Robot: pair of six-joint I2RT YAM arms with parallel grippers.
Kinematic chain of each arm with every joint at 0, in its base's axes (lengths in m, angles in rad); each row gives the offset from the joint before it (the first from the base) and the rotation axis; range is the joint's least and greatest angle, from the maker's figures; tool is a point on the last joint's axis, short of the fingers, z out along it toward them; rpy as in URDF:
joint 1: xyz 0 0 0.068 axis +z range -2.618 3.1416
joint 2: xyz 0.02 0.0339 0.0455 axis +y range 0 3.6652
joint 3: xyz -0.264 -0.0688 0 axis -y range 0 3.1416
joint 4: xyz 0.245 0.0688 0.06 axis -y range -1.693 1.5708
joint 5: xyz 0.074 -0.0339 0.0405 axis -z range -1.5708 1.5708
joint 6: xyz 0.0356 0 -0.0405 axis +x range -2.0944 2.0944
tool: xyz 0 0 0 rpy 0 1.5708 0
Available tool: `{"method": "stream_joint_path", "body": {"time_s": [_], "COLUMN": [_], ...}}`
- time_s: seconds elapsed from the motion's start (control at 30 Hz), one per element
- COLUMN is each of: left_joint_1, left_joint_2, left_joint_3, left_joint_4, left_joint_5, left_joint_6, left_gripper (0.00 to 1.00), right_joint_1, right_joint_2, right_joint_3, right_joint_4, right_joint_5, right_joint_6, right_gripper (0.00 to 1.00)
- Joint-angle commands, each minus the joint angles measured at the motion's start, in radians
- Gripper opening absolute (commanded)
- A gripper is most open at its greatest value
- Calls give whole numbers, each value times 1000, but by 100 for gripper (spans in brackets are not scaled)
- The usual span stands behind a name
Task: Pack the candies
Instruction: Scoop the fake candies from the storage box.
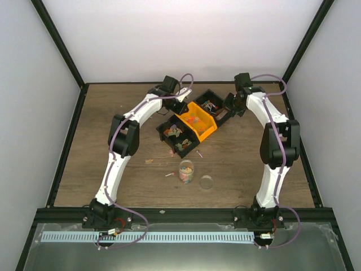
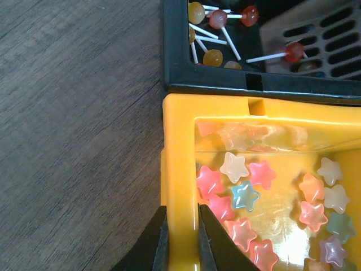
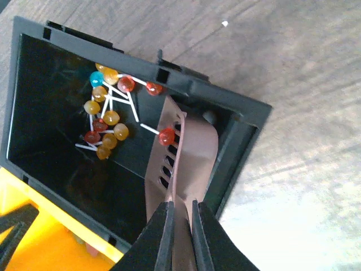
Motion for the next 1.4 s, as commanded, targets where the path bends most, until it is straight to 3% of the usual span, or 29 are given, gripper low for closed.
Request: {"method": "stream_joint_path", "body": {"time_s": [0.0,0.37,0.57,0.83,1.17,1.37], "left_joint_1": [1,1,1,1,1,1], "left_joint_2": [25,59,58,59,42,42], "left_joint_3": [22,39,48,49,42,39], "left_joint_4": [-4,-44,-53,-50,-68,-66], "left_joint_5": [43,94,78,79,39,46], "left_joint_6": [47,95,84,58,71,62], "left_gripper": [4,4,4,4,4,4], "right_joint_1": [7,7,2,-15,-18,-17], "right_joint_2": [137,287,163,193,222,197], "right_joint_3": [7,-38,-158,-242,-149,-12], "right_joint_4": [-88,201,324,597,449,144], "right_joint_5": [47,-212,-109,-453,-344,-177], "right_joint_6": [-42,-52,-60,42,7,-21], "right_gripper": [1,1,1,1,1,1]}}
